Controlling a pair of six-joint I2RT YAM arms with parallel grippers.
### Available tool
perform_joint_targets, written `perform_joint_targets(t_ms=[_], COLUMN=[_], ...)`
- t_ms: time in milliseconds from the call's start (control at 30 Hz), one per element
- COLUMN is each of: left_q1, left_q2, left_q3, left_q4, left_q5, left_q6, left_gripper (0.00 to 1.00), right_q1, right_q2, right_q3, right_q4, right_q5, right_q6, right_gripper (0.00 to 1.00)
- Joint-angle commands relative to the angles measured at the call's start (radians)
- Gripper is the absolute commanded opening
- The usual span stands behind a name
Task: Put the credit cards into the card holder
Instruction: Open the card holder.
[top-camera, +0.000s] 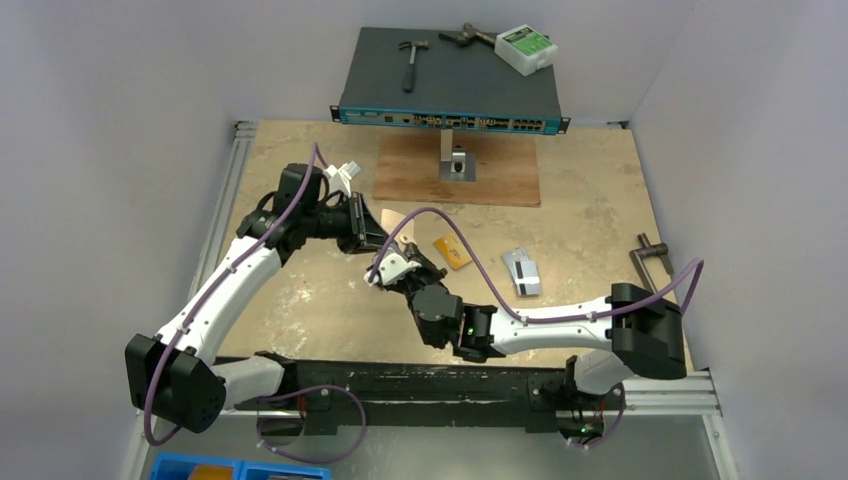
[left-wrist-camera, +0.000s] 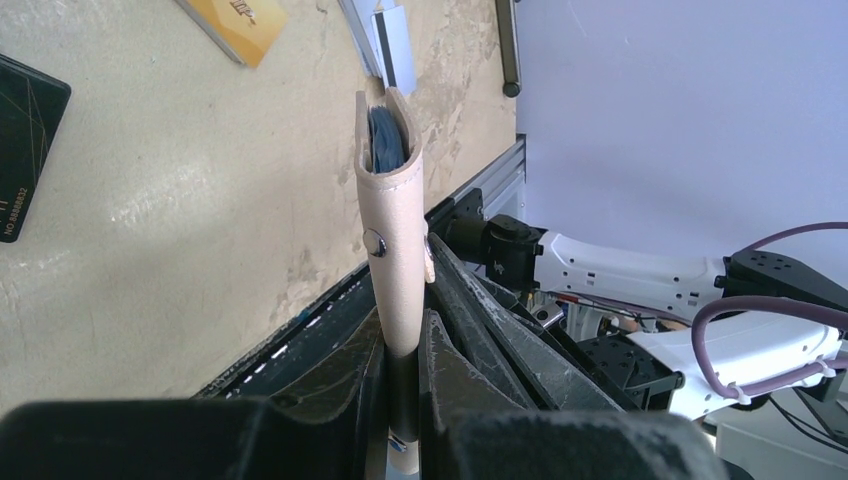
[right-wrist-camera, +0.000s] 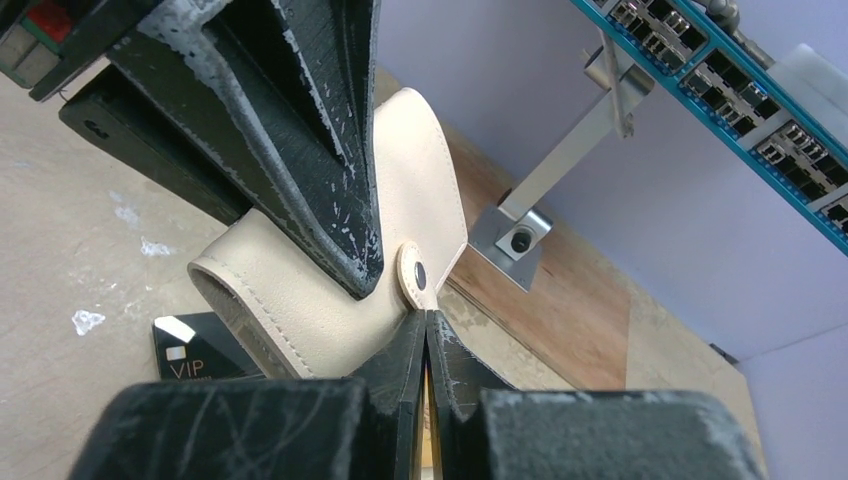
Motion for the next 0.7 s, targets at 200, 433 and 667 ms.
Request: perform_joint_targets(t_ms=[200, 433, 667], left_q1=[0.000, 0.003, 0.004], left_q2=[-0.038, -0.044, -0.046], left_q3=[-0.003, 0.000, -0.002], left_q4=[0.014, 0.014, 0.016], left_q5=[0.100, 0.104, 0.112], left_q6=[-0.023, -0.022, -0.023], left_gripper=[0.00, 0.00, 0.00], right_q1=[-0.012, -0.032, -0.078], right_q2=[-0.074, -0.127, -0.185], right_q3=[-0.017, -0.032, -0.047], right_q4=[0.075, 0.029, -0.043], right_q5=[0.076, 0.069, 0.042], right_q6=[0.104, 0.224, 0.336], right_gripper=[0.00, 0.00, 0.00])
